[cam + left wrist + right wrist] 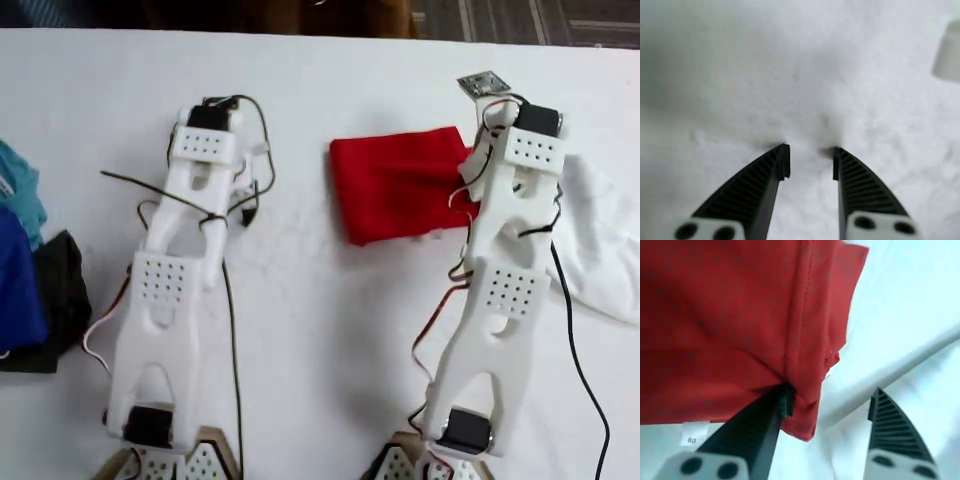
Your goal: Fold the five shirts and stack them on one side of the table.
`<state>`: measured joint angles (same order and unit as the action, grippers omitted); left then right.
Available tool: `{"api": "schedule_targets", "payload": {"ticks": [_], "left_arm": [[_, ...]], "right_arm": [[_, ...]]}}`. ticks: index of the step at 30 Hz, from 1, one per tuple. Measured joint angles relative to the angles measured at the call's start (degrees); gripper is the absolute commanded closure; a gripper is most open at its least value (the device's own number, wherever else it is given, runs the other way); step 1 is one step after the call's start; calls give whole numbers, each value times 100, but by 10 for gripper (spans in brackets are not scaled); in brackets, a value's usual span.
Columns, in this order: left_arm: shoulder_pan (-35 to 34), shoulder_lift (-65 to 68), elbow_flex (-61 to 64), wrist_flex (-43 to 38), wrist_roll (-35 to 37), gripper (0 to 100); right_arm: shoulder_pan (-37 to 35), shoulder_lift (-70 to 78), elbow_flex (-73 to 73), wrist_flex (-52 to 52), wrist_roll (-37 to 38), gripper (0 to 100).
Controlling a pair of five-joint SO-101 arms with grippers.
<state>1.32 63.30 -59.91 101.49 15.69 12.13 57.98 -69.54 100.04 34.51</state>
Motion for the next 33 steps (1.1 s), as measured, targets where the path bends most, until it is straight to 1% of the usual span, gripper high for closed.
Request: {"api": "schedule_targets", "payload": {"ticks": [12,18,24,28,30,31,33], "left_arm": [[0,0,0,0,0,805],[0,0,0,0,0,805],[0,0,0,0,0,805],[0,0,0,0,0,805],[0,0,0,0,0,805],[0,0,0,0,0,805],[0,0,0,0,0,805]], "right_arm": [[-466,-176,18,-905,-158,747],[-246,440,70,-1802,-387,747],[-185,914,0,-1855,-905,747],[-237,923,-18,-1714,-1011,753],[-264,932,-26,-1635,-1020,806],[-299,932,-26,-1574,-1020,858],[-360,932,-26,-1503,-1020,991]]}}
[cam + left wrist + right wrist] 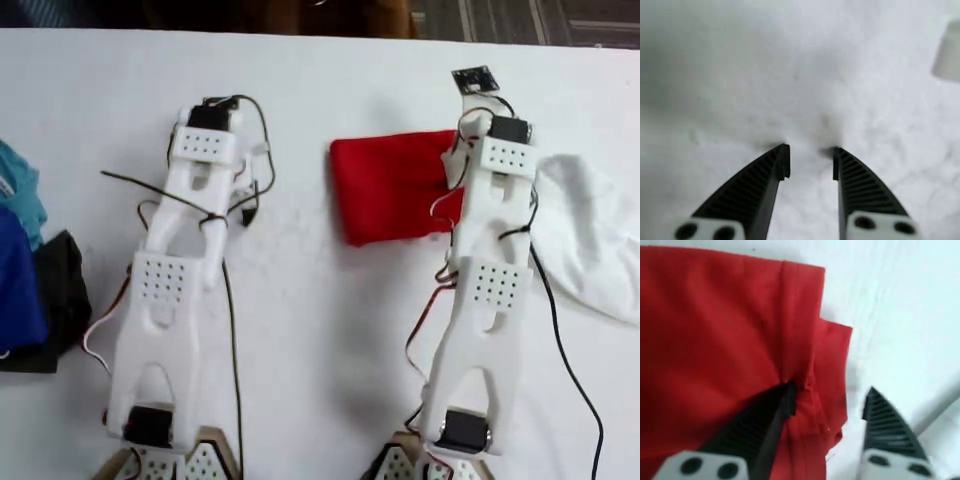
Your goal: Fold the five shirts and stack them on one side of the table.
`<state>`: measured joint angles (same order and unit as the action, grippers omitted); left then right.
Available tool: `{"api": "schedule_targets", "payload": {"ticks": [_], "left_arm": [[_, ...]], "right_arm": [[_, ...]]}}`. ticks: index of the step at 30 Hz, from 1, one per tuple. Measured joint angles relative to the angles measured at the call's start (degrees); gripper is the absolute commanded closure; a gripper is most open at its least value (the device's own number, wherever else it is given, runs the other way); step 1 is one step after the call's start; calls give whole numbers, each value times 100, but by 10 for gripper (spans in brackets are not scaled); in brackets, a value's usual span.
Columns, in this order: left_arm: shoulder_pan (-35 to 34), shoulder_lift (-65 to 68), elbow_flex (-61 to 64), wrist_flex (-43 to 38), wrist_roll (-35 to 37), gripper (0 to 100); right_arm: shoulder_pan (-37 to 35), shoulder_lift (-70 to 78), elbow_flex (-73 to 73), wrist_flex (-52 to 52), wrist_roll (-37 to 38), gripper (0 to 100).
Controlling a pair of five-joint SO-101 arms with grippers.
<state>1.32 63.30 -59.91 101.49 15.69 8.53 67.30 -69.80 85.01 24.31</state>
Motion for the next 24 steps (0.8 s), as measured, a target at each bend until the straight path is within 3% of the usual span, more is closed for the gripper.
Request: {"api": "schedule_targets", "payload": {"ticks": [24], "left_arm": [[0,0,0,0,0,805]], "right_arm": [[-35,44,-835,413,18,979]]}}
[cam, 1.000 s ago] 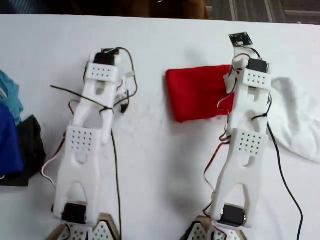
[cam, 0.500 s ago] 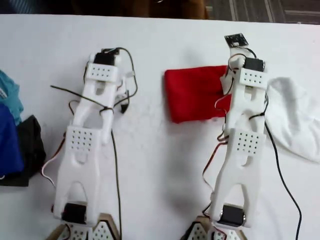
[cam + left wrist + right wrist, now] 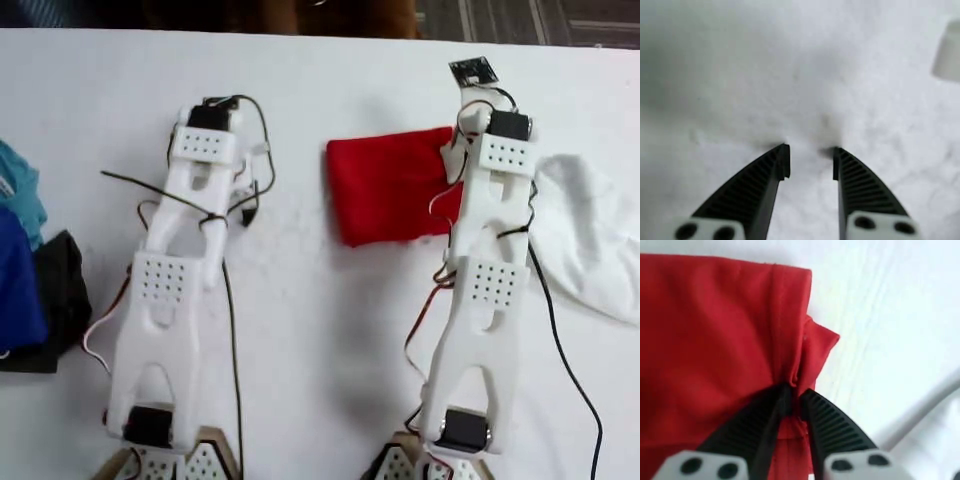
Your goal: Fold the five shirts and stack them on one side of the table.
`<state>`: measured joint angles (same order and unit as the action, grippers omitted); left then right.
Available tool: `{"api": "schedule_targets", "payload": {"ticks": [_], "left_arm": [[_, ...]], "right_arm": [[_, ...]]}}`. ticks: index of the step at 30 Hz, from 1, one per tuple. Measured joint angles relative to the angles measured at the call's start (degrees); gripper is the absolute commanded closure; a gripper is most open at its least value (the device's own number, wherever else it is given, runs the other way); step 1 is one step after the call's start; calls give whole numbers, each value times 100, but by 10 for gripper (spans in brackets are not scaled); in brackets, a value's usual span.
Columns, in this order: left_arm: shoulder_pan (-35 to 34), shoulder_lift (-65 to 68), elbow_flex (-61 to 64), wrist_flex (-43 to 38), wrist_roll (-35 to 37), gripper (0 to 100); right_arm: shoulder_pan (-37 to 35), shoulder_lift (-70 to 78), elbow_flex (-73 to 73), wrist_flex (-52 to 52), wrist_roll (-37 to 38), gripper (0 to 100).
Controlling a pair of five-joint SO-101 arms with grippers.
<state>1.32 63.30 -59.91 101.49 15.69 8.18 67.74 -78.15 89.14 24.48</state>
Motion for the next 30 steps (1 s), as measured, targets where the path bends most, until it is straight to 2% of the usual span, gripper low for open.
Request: {"api": "schedule_targets", "payload": {"ticks": [6,10,17,25,30], "left_arm": [[0,0,0,0,0,805],[0,0,0,0,0,805],[0,0,0,0,-35,805],[0,0,0,0,-35,805],[0,0,0,0,-35,805]], "right_arm": [[0,0,0,141,0,940],[0,0,0,167,18,825],[0,-18,-35,905,765,653],[114,-431,-35,818,800,640],[422,-466,-35,809,800,640]]}}
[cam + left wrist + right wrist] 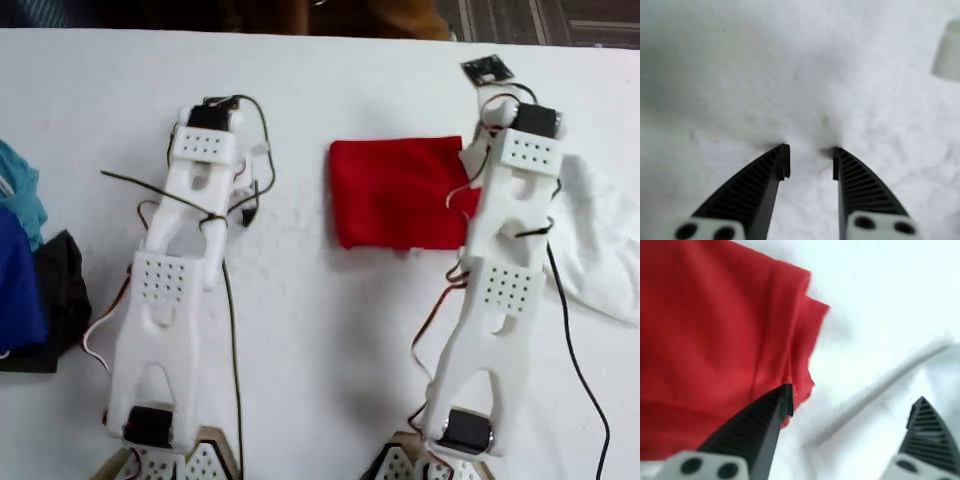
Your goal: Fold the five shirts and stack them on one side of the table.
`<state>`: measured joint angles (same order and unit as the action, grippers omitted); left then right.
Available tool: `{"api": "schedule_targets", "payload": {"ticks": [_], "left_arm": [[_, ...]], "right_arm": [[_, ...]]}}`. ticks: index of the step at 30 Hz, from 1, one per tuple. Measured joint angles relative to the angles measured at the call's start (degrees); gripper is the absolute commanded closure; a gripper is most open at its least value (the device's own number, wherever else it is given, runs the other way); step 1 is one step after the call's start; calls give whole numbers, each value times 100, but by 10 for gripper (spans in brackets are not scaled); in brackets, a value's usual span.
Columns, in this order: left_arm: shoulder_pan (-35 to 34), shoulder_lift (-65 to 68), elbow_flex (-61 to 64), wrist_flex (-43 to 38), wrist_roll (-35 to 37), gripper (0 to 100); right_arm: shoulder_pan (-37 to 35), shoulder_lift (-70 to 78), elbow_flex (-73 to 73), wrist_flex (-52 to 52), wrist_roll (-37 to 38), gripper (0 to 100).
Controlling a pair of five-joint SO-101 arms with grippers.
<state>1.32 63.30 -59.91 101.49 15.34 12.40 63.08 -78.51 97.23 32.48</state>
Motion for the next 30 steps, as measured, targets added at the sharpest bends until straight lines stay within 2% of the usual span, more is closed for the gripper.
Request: {"api": "schedule_targets", "payload": {"ticks": [6,8,10,13,15,17,21,27,30], "left_arm": [[0,0,0,0,0,805],[0,0,0,0,0,805],[0,0,0,0,0,805],[0,0,0,0,0,805],[0,0,0,0,0,805],[0,0,0,0,0,805],[0,0,0,0,0,805],[0,0,0,0,0,805],[0,0,0,0,0,805]], "right_arm": [[229,-484,264,299,0,641],[237,-695,457,299,-9,671],[220,-941,677,299,0,771],[220,-1345,993,316,9,995],[220,-1538,1169,316,9,947],[220,-1705,1380,316,9,985],[132,-1908,2057,316,-9,981],[-615,-1899,2857,246,0,980],[-677,-1741,2919,-185,0,980]]}}
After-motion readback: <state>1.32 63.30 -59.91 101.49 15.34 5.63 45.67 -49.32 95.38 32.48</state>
